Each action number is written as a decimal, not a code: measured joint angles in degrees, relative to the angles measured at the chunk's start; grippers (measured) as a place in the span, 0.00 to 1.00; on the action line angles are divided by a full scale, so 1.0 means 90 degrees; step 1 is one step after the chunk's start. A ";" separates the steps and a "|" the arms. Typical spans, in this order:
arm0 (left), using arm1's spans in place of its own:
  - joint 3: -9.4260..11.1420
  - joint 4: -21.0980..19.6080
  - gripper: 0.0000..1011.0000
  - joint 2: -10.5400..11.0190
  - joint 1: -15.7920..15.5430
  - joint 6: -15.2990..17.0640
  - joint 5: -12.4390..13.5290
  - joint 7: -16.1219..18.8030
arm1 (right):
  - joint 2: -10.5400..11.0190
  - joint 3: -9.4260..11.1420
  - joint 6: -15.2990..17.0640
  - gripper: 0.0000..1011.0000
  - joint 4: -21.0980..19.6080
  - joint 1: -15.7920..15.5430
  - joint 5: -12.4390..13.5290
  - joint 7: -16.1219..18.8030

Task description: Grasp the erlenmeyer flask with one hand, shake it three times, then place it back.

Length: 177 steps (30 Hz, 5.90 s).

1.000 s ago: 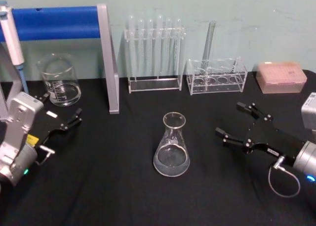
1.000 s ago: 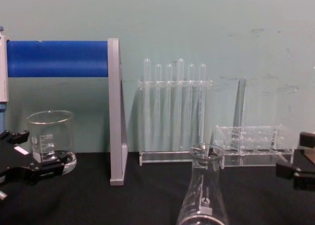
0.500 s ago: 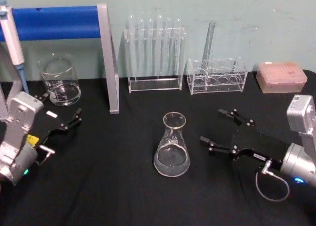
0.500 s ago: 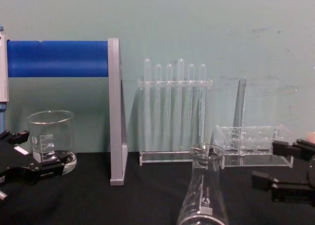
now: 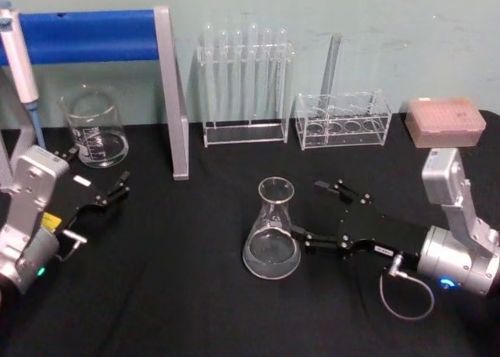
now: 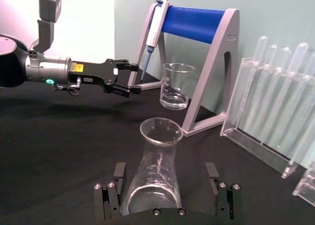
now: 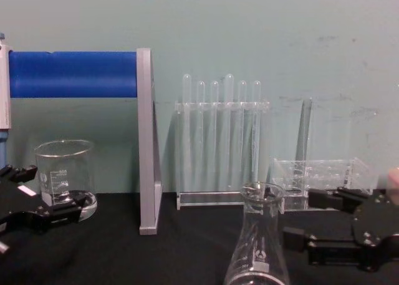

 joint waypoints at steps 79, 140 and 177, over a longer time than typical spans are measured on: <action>0.0000 0.0000 0.99 0.0000 0.0000 0.0000 0.0000 0.0000 | -0.0592 -0.0710 0.0170 0.99 0.1009 0.0954 0.0079 0.0183; 0.0000 0.0001 0.99 0.0000 0.0000 0.0000 0.0000 0.0000 | -0.0759 0.0244 0.0802 0.45 -0.0647 0.0023 0.0336 -0.1954; 0.0000 0.0000 0.99 0.0000 0.0000 0.0000 0.0000 0.0000 | -0.1453 0.1203 0.1416 0.45 -0.1296 -0.0758 -0.0677 -0.3736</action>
